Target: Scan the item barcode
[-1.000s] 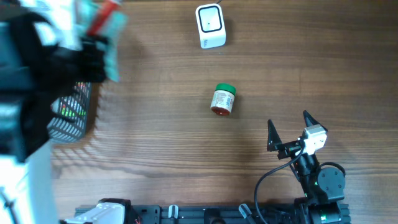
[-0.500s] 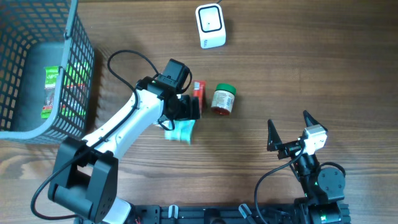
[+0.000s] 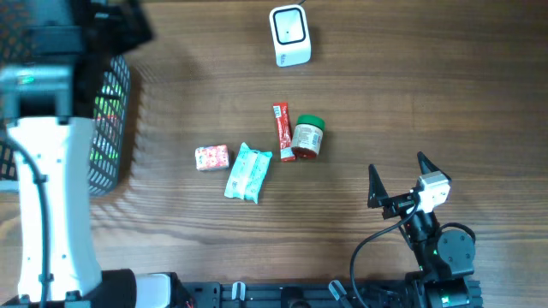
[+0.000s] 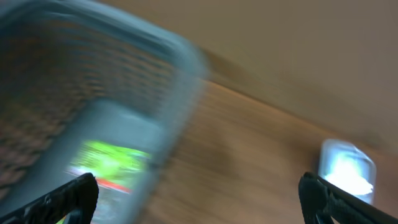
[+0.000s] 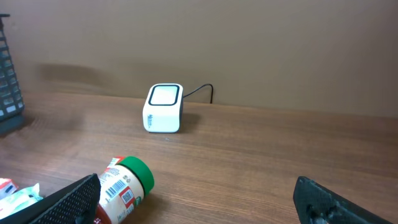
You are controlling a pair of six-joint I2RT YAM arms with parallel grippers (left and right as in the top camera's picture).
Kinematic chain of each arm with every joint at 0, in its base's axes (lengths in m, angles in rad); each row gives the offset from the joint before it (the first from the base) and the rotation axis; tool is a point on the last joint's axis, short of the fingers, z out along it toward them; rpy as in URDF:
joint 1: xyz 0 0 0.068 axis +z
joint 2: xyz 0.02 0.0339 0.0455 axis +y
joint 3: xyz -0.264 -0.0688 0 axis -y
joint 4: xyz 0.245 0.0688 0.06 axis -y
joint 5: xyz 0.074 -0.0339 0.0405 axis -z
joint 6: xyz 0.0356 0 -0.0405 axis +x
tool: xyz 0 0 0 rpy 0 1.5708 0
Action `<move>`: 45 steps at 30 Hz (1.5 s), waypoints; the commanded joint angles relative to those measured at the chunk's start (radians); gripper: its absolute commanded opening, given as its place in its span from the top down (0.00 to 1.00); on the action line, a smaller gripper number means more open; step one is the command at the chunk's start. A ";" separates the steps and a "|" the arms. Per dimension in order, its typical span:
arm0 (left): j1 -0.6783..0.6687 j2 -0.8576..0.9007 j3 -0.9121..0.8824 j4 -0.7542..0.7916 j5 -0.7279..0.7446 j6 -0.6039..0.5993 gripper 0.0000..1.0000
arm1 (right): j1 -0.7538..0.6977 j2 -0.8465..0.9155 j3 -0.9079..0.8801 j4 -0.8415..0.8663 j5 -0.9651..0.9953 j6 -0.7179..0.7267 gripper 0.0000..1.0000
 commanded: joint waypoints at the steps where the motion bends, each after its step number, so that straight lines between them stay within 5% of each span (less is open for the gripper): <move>1: 0.274 0.068 0.002 -0.010 -0.042 0.028 0.00 | -0.004 -0.006 -0.001 0.006 -0.013 0.005 0.00; 5: 0.489 0.258 0.000 -0.150 0.087 0.034 0.00 | -0.004 -0.006 -0.001 0.006 -0.013 0.005 0.00; 10: 0.555 0.576 0.000 -0.256 0.273 0.234 0.00 | -0.004 -0.006 -0.001 0.007 -0.013 0.005 0.00; 18: 0.548 0.739 -0.155 -0.091 0.283 0.229 0.00 | -0.004 -0.006 -0.001 0.006 -0.013 0.005 0.00; 19: 0.549 0.739 -0.201 -0.052 0.284 0.229 0.18 | -0.004 -0.006 -0.001 0.006 -0.013 0.005 0.00; 20: 0.549 0.739 -0.216 -0.048 0.283 0.229 0.93 | -0.004 -0.006 -0.001 0.006 -0.013 0.005 0.00; 21: 0.549 0.736 -0.215 -0.051 0.296 0.229 0.96 | -0.004 -0.006 -0.001 0.006 -0.013 0.005 0.00; 26: 0.549 0.556 -0.062 -0.143 0.309 0.184 0.96 | -0.004 -0.006 -0.001 0.006 -0.013 0.005 0.00; 34: 0.531 -0.076 0.004 -0.190 0.442 0.090 0.92 | -0.004 -0.006 -0.001 0.006 -0.013 0.005 0.00; 37: 0.380 -0.241 0.002 -0.306 0.447 0.042 0.92 | -0.004 -0.006 -0.001 0.006 -0.013 0.005 0.00; 41: 0.108 -0.256 -0.023 -0.468 0.310 0.041 0.96 | -0.004 -0.006 -0.001 0.007 -0.013 0.005 0.00; 45: -0.133 -0.254 -0.311 -0.435 0.155 -0.097 0.96 | -0.004 -0.006 -0.001 0.007 -0.013 0.005 0.00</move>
